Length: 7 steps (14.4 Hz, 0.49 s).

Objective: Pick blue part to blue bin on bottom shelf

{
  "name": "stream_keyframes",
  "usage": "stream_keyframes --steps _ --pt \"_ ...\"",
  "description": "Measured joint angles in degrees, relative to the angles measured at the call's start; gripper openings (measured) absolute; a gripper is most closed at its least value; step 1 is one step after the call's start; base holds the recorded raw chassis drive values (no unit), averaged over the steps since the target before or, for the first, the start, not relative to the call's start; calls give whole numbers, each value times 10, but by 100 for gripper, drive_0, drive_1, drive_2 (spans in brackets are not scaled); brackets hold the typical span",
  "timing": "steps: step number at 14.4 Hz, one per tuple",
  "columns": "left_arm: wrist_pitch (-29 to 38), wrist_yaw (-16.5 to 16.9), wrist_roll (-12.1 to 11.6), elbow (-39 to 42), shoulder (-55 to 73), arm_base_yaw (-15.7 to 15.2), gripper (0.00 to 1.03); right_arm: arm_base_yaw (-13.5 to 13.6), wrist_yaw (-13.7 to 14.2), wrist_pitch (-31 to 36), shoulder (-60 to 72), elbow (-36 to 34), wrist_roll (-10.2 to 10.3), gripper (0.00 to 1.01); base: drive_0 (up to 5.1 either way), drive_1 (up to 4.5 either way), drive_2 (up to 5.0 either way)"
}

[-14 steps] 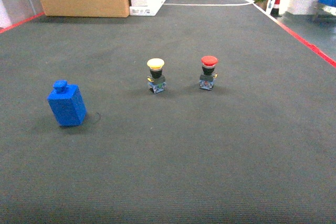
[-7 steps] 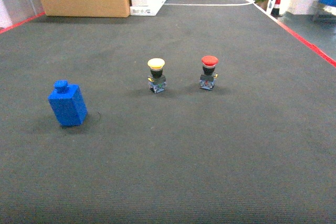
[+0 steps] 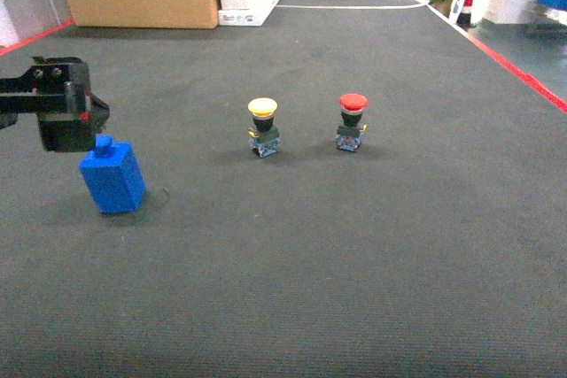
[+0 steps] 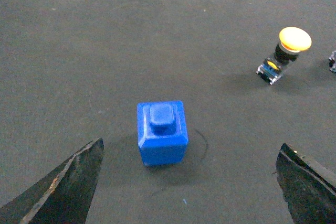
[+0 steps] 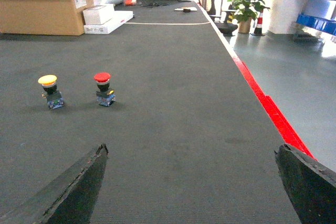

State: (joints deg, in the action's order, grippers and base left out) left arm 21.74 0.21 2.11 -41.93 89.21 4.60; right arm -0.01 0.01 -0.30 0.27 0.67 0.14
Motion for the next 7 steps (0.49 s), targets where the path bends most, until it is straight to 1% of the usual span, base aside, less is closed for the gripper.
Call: stream_keyframes --steps 1,3,7 --pt "6 3 -1 -18 24 0 98 0 0 0 0 0 0 98 0 0 0" --pt "20 4 -10 -44 74 0 98 0 0 0 0 0 0 98 0 0 0" --pt "42 2 -10 -89 180 0 98 0 0 0 0 0 0 98 0 0 0"
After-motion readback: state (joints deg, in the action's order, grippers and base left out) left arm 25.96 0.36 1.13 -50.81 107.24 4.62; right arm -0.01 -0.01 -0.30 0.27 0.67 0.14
